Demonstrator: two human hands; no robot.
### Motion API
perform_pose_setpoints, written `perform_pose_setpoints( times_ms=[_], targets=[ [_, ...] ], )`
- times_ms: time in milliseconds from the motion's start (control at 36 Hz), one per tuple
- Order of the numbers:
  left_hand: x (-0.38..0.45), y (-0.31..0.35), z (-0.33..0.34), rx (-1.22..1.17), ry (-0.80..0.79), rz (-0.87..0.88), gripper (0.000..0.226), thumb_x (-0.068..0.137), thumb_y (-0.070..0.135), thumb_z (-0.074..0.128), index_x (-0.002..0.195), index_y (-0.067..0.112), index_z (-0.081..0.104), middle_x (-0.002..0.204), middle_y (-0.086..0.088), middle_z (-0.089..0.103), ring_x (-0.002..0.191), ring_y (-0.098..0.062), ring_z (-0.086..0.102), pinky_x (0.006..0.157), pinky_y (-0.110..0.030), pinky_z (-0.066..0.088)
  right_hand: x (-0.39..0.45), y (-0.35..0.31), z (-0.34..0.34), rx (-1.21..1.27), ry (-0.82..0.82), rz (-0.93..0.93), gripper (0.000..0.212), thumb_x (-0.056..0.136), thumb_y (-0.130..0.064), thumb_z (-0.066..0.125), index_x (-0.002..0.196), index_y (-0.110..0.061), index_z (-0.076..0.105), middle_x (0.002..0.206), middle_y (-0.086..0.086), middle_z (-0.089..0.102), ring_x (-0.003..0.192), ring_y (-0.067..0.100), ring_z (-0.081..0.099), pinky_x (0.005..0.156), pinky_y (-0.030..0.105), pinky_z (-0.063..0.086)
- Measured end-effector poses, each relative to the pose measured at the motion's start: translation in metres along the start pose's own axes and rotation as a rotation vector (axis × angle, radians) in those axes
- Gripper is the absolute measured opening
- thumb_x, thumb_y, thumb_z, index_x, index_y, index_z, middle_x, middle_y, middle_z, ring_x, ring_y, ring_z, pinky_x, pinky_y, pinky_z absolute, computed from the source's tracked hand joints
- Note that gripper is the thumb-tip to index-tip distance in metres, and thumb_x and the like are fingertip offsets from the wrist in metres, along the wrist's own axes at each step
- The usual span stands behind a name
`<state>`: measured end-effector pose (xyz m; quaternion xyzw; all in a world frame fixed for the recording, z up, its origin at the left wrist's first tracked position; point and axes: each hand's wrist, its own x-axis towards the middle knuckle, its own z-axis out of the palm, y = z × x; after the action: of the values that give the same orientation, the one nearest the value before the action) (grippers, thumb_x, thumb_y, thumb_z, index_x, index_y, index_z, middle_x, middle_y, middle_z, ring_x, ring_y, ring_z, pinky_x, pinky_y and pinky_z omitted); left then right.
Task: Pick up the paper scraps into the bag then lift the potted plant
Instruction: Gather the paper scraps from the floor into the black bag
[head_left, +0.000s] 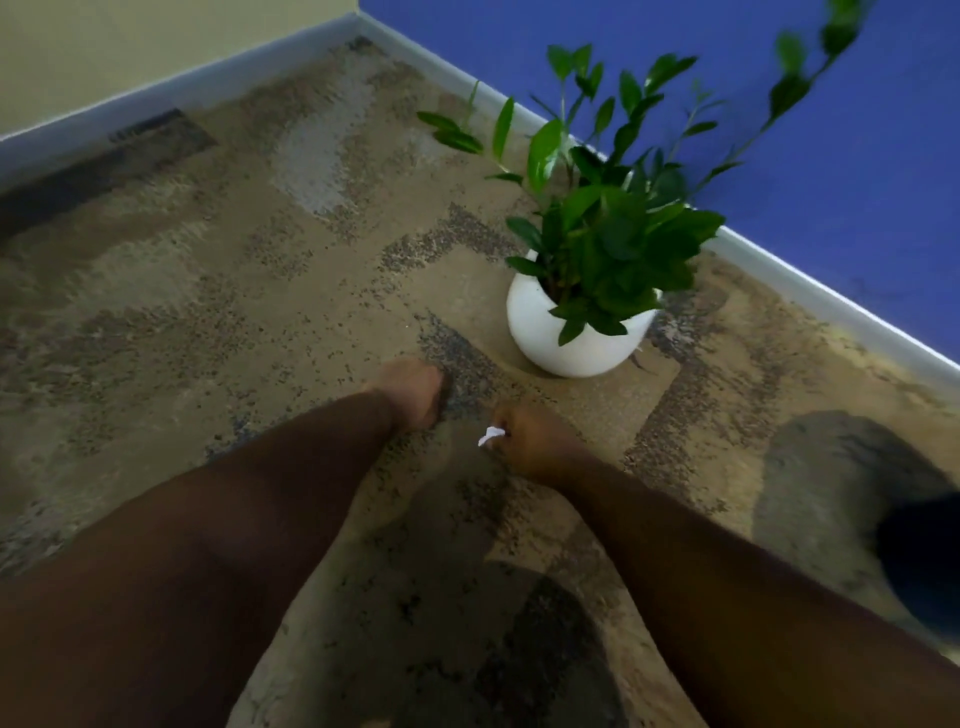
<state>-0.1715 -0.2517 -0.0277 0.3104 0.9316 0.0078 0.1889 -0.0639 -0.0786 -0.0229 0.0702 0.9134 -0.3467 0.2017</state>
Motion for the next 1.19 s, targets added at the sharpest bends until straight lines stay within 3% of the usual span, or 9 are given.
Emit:
perform_pose_setpoints(
  times_ms=[139, 250, 361, 445, 639, 889, 1000, 1112, 1195],
  targets=[
    [-0.006, 0.045, -0.022, 0.040, -0.119, 0.160, 0.025, 0.087, 0.027, 0.054, 0.101, 0.011, 0.067, 0.103, -0.014, 0.069, 0.098, -0.034, 0.065, 0.080, -0.035, 0.052, -0.022, 0.008, -0.051, -0.357, -0.050, -0.084, 0.009, 0.091, -0.027, 0.063, 0.091, -0.018, 0.066, 0.098, -0.001, 0.064, 0.093, 0.018, 0.058, 0.070, 0.024, 0.039],
    [-0.010, 0.095, -0.036, 0.052, -0.148, 0.298, 0.023, 0.087, 0.028, 0.054, 0.099, 0.015, 0.068, 0.104, -0.009, 0.069, 0.094, -0.030, 0.065, 0.081, -0.035, 0.055, -0.042, 0.016, -0.094, -0.554, -0.122, -0.084, 0.014, 0.087, -0.021, 0.068, 0.100, -0.015, 0.067, 0.111, 0.005, 0.064, 0.105, 0.022, 0.059, 0.077, 0.024, 0.037],
    [-0.012, 0.154, -0.047, 0.011, -0.103, 0.458, 0.014, 0.087, 0.024, 0.057, 0.097, 0.020, 0.066, 0.103, -0.003, 0.068, 0.091, -0.025, 0.064, 0.072, -0.026, 0.043, -0.074, 0.030, -0.142, -0.628, -0.054, -0.057, 0.033, 0.086, -0.025, 0.069, 0.117, -0.015, 0.066, 0.124, 0.007, 0.062, 0.115, 0.025, 0.057, 0.083, 0.025, 0.038],
    [-0.011, 0.205, -0.054, 0.009, -0.031, 0.537, 0.010, 0.089, 0.019, 0.056, 0.096, 0.015, 0.062, 0.102, -0.007, 0.066, 0.077, -0.019, 0.056, 0.067, -0.025, 0.037, -0.103, 0.049, -0.176, -0.618, 0.058, -0.015, 0.028, 0.086, -0.025, 0.068, 0.113, -0.017, 0.067, 0.121, 0.008, 0.064, 0.111, 0.024, 0.059, 0.082, 0.025, 0.038],
    [0.000, 0.301, -0.100, -0.033, 0.203, 0.602, 0.011, 0.094, 0.032, 0.041, 0.086, 0.030, 0.047, 0.105, -0.010, 0.067, 0.092, -0.030, 0.066, 0.080, -0.036, 0.053, -0.176, 0.103, -0.249, -0.479, 0.449, 0.078, 0.011, 0.092, -0.029, 0.063, 0.091, -0.019, 0.067, 0.105, 0.005, 0.071, 0.101, 0.028, 0.063, 0.078, 0.030, 0.045],
    [0.009, 0.441, -0.145, -0.422, 0.399, 0.501, 0.021, 0.097, 0.032, 0.050, 0.081, 0.018, 0.055, 0.094, -0.009, 0.068, 0.090, -0.029, 0.062, 0.067, -0.030, 0.037, -0.260, 0.174, -0.308, -0.093, 1.243, 0.389, 0.011, 0.091, -0.019, 0.052, 0.096, -0.017, 0.062, 0.106, 0.009, 0.069, 0.096, 0.034, 0.061, 0.069, 0.029, 0.036],
    [-0.001, 0.507, -0.148, -0.476, 0.409, 0.546, 0.024, 0.096, 0.030, 0.053, 0.080, 0.014, 0.059, 0.094, -0.011, 0.069, 0.092, -0.033, 0.063, 0.072, -0.036, 0.047, -0.299, 0.211, -0.321, 0.066, 1.303, 0.559, 0.018, 0.091, -0.024, 0.058, 0.101, -0.014, 0.068, 0.102, 0.010, 0.070, 0.093, 0.032, 0.065, 0.068, 0.031, 0.042],
    [-0.013, 0.556, -0.138, -0.467, 0.395, 0.603, 0.022, 0.096, 0.031, 0.057, 0.092, 0.014, 0.070, 0.095, -0.007, 0.070, 0.088, -0.027, 0.065, 0.077, -0.037, 0.053, -0.331, 0.240, -0.321, 0.164, 1.282, 0.743, 0.027, 0.083, -0.018, 0.060, 0.108, -0.013, 0.068, 0.105, 0.011, 0.071, 0.098, 0.034, 0.066, 0.083, 0.037, 0.055],
    [-0.020, 0.581, -0.130, -0.470, 0.375, 0.622, 0.019, 0.093, 0.030, 0.063, 0.091, 0.015, 0.073, 0.094, -0.006, 0.071, 0.086, -0.025, 0.067, 0.076, -0.035, 0.054, -0.347, 0.252, -0.317, 0.187, 1.250, 0.810, 0.010, 0.079, -0.012, 0.061, 0.087, -0.010, 0.066, 0.075, 0.008, 0.064, 0.079, 0.034, 0.065, 0.065, 0.033, 0.051]
  ],
)
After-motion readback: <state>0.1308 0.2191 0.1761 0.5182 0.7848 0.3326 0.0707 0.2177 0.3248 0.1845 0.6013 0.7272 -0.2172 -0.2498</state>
